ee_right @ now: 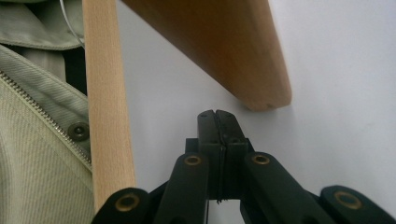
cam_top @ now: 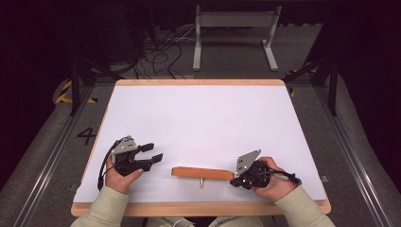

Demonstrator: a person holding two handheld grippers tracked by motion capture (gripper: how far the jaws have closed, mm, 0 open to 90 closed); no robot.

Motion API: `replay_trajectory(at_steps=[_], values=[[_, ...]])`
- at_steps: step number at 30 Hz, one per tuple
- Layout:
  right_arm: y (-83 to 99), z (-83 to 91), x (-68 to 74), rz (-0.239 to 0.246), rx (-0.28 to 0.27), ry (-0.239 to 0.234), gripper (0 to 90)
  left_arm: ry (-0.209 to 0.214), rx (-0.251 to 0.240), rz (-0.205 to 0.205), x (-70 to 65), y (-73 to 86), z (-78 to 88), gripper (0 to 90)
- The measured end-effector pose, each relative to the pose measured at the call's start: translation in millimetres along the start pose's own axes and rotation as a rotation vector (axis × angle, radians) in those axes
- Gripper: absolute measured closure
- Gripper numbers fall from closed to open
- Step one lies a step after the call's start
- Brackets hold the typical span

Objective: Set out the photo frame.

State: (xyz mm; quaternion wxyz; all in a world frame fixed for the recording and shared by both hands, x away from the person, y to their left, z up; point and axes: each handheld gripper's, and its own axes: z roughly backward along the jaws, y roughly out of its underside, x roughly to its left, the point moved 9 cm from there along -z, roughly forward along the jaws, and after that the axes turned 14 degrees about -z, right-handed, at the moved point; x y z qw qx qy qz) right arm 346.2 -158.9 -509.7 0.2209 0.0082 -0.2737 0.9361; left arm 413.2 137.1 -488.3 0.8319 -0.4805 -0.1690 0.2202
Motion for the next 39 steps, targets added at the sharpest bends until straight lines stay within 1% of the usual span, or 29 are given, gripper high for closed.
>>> replay_trajectory(at_steps=[4,5,8,9,12,14,15,16,18,19,21,22,24,27,28,30,36,37,39], values=[[-2.6,-4.2,1.9,-0.005,-0.02,-0.017,90.0,0.003,0.001,0.004,-0.5,0.2,-0.7,40.3],[-3.7,-5.4,2.2,-0.006,-0.026,-0.019,90.0,0.002,0.002,-0.004,0.0,0.4,-0.9,40.2],[-7.6,-8.2,1.6,-0.023,-0.057,-0.025,90.0,0.005,0.002,-0.003,-1.0,0.2,-1.0,40.2],[-7.6,-8.8,1.1,-0.026,-0.057,-0.029,90.0,0.005,0.002,-0.003,-1.1,0.1,-1.0,40.2],[-7.2,-9.7,-1.3,-0.03,-0.058,-0.016,90.0,0.005,0.003,-0.002,-1.0,0.3,-1.2,40.2],[-8.7,-9.3,-4.5,-0.043,-0.07,0.001,90.0,0.006,0.007,-0.006,-1.0,0.9,-1.7,40.0],[-8.7,-9.3,-4.5,-0.043,-0.07,0.001,90.0,0.006,0.007,-0.006,-1.0,0.9,-1.7,40.0],[-11.4,-8.3,-10.2,-0.061,-0.093,0.015,90.0,0.008,0.01,-0.004,-1.2,1.7,-2.1,39.9],[-13.4,-8.3,-15.7,-0.078,-0.113,0.033,90.0,0.003,0.01,-0.003,-0.9,2.2,-2.1,39.7],[-13.4,-8.3,-15.7,-0.078,-0.113,0.033,90.0,0.003,0.01,-0.003,-0.9,2.2,-2.1,39.6],[-17.0,-7.0,-24.5,-0.11,-0.14,0.059,90.0,0.0,0.011,0.001,-1.1,3.2,-1.4,39.5],[-17.0,-7.0,-24.5,-0.11,-0.14,0.059,90.0,0.0,0.011,0.001,-1.1,3.2,-1.4,39.4],[-21.1,-6.2,-29.0,-0.125,-0.16,0.068,90.0,-0.002,0.016,-0.002,-0.4,4.3,-0.8,39.2],[-27.0,-5.6,-32.7,-0.134,-0.171,0.064,90.0,-0.006,0.019,0.003,-0.1,5.9,-0.3,38.9],[-29.3,-5.6,-34.9,-0.138,-0.174,0.071,90.0,-0.008,0.019,0.008,-0.3,6.1,-0.1,38.8],[-32.3,-6.3,-37.5,-0.146,-0.181,0.073,90.0,-0.01,0.023,0.001,0.2,7.0,0.7,38.7],[-41.8,-9.7,-47.1,-0.189,-0.196,0.09,90.0,-0.02,0.029,0.009,-0.4,10.3,4.0,38.4],[-43.3,-10.0,-48.6,-0.194,-0.198,0.092,90.0,-0.019,0.03,0.003,-0.3,10.8,4.5,38.3],[-46.4,-10.1,-51.3,-0.208,-0.205,0.094,90.0,-0.03,0.031,0.006,-0.1,12.3,5.6,38.2]])
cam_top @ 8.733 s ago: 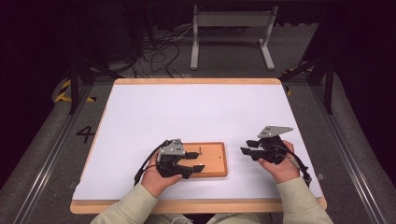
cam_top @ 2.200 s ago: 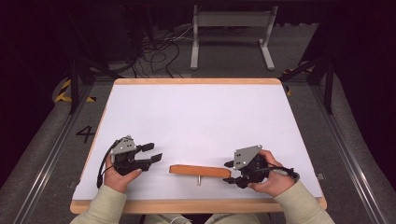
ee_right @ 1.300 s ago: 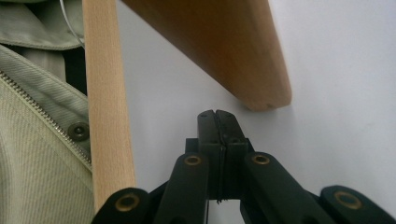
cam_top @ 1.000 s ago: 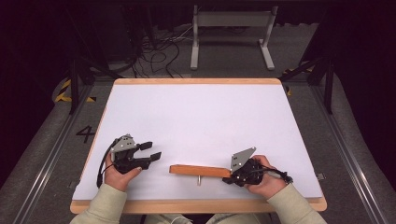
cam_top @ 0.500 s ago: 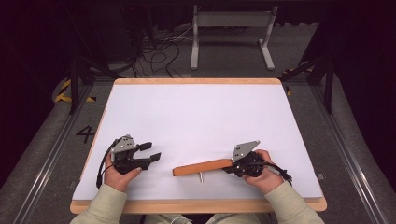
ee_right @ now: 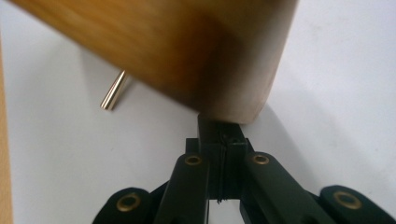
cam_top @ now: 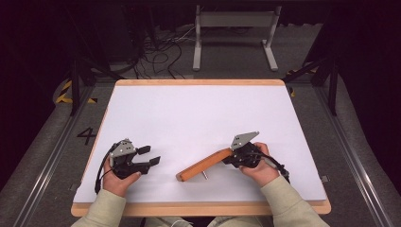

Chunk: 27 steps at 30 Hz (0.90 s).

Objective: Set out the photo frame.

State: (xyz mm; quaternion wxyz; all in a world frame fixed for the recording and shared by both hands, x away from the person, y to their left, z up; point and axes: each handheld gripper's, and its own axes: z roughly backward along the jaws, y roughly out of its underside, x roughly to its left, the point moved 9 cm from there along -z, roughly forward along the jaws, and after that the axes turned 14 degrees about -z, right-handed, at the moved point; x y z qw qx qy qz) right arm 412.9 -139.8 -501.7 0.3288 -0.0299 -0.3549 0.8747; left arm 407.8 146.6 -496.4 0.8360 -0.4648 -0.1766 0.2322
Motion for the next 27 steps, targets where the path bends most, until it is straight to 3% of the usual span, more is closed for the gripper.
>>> replay_trajectory(at_steps=[11,19,24,27], values=[[-18.3,-9.4,-9.1,-0.054,-0.043,0.009,90.0,-0.013,0.015,0.0,0.4,4.6,3.1,37.8],[-28.7,-12.4,-17.1,-0.104,-0.106,0.009,90.0,0.004,0.009,-0.015,-1.4,2.5,0.5,38.1],[-31.6,-14.3,-19.0,-0.12,-0.123,0.01,90.0,0.038,0.006,-0.037,-6.4,0.5,-1.4,45.6],[-30.1,-9.3,-21.8,-0.121,-0.122,0.038,90.0,0.081,0.003,-0.062,-13.3,-2.1,-1.8,57.1]])
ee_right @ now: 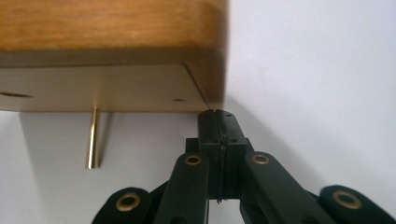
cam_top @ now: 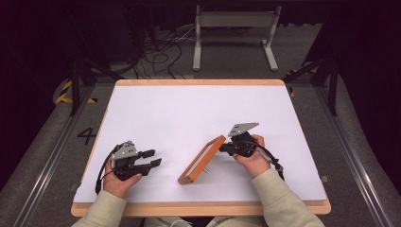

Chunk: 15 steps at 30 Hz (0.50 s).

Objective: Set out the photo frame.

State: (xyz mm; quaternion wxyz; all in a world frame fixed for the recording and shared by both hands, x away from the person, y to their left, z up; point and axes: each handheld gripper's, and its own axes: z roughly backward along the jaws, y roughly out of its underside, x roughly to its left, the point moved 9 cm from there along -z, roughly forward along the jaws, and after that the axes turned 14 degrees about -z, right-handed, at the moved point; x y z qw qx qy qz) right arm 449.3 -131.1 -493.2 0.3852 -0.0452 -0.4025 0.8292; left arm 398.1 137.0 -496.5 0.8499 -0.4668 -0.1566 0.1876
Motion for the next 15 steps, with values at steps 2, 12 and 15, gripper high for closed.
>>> replay_trajectory(at_steps=[2,12,15], values=[[-0.1,2.8,-1.6,-0.004,-0.003,0.01,90.0,0.013,-0.005,0.001,-2.7,-1.3,-0.5,61.4],[0.1,32.8,-17.9,-0.051,-0.058,0.05,90.0,0.14,0.039,-0.055,-26.8,-6.7,-19.0,89.9],[1.3,38.6,-20.2,-0.061,-0.065,0.057,90.0,0.168,0.049,-0.061,-33.9,-8.6,-25.5,90.0]])
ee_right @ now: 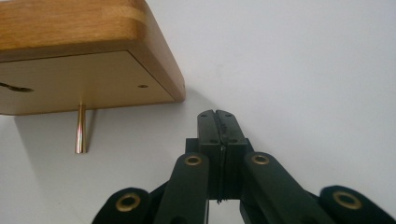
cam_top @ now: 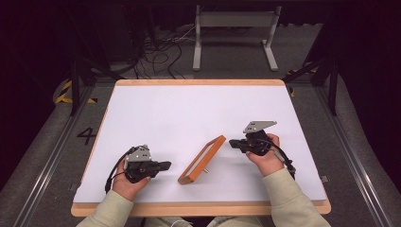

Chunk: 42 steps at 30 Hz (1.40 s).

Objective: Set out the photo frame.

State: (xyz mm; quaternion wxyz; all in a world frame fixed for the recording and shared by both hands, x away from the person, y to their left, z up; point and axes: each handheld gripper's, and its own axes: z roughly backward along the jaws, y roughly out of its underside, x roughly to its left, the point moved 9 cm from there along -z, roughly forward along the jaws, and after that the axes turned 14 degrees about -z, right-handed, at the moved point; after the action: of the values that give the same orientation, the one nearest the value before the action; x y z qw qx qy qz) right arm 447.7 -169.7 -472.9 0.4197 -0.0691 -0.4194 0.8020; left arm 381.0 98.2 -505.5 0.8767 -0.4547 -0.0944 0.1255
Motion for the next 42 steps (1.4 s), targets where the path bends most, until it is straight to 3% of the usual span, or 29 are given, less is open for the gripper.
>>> replay_trajectory(at_steps=[10,12,18,27,42], values=[[1.4,12.7,-6.8,-0.022,-0.022,0.012,90.0,0.078,0.054,-0.067,-18.7,-5.9,-24.5,90.0],[1.4,14.8,-7.3,-0.027,-0.026,0.011,90.0,0.072,0.068,-0.091,-21.2,-6.7,-27.9,90.0],[1.1,19.4,-8.6,-0.034,-0.036,0.01,90.0,0.096,0.061,-0.073,-24.2,-7.7,-30.1,90.0],[-1.8,26.5,-10.2,-0.046,-0.054,0.013,90.0,0.147,0.06,-0.104,-39.1,-14.6,-41.8,90.0],[-4.5,34.5,-10.3,-0.065,-0.069,0.011,90.0,0.187,0.038,-0.13,-54.9,-26.2,-58.2,90.0]])
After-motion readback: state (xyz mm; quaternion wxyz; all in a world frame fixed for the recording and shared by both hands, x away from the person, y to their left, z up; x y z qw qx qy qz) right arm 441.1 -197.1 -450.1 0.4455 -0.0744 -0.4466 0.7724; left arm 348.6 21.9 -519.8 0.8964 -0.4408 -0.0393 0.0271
